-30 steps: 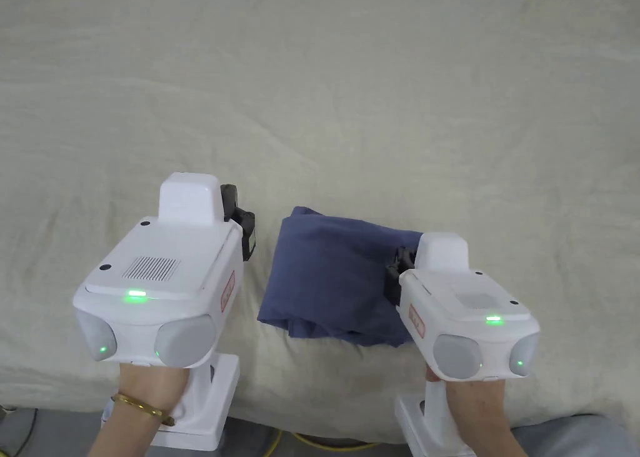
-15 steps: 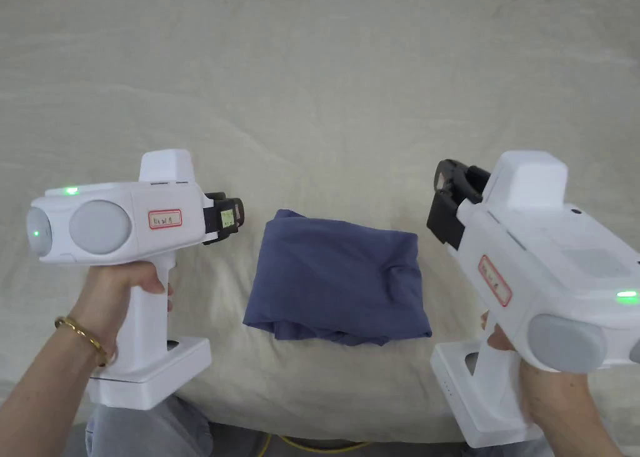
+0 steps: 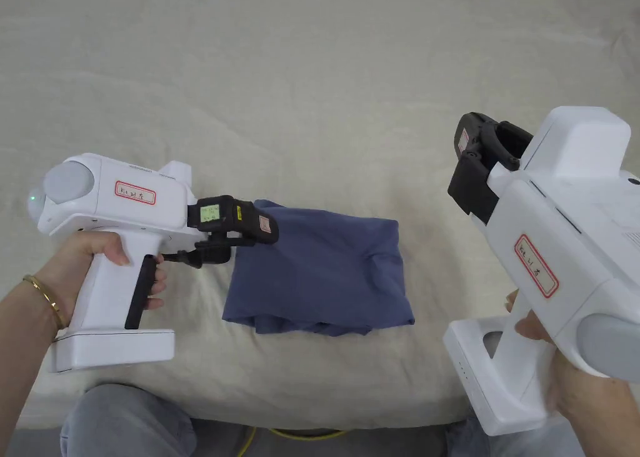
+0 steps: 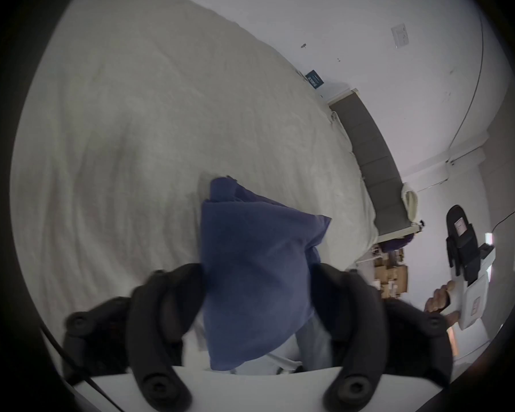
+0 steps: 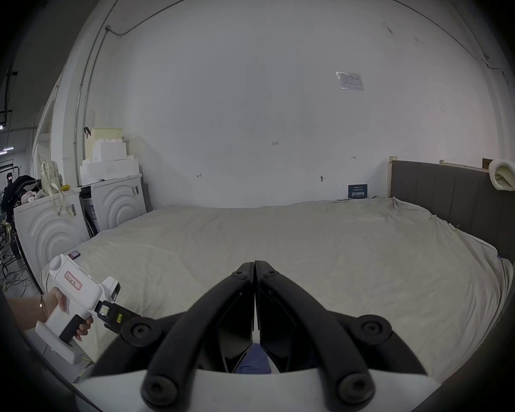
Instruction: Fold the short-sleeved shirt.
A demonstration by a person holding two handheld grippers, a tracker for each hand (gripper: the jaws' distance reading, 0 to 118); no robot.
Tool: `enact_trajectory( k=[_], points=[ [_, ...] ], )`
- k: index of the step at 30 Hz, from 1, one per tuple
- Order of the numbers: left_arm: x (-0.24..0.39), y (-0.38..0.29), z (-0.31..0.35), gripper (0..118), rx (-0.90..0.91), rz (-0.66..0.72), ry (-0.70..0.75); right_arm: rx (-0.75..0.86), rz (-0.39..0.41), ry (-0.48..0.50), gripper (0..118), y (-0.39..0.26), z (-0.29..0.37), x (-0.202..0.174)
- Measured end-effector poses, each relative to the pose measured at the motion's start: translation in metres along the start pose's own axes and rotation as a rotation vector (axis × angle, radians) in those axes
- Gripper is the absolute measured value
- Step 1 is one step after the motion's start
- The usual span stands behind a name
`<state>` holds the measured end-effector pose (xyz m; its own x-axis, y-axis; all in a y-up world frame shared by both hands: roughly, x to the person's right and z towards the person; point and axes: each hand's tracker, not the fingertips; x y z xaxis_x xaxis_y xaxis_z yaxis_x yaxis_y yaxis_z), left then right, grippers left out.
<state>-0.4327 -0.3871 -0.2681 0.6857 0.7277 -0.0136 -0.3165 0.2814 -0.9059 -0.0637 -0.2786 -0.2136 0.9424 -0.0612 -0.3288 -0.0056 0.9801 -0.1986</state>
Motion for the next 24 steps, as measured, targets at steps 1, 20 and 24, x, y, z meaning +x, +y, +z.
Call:
enact_trajectory(
  k=[1, 20, 24],
  points=[
    [0.000, 0.001, -0.003, 108, -0.012, -0.004, 0.007, -0.001, 0.002, 0.000, 0, 0.000, -0.001, 0.000],
    [0.016, -0.008, -0.044, 73, -0.100, -0.032, 0.074, -0.024, -0.011, -0.030, 0, -0.008, -0.001, 0.011],
    [0.008, -0.006, -0.036, 45, -0.077, 0.002, 0.082, -0.024, -0.017, -0.026, 0, -0.010, 0.000, 0.012]
  ],
)
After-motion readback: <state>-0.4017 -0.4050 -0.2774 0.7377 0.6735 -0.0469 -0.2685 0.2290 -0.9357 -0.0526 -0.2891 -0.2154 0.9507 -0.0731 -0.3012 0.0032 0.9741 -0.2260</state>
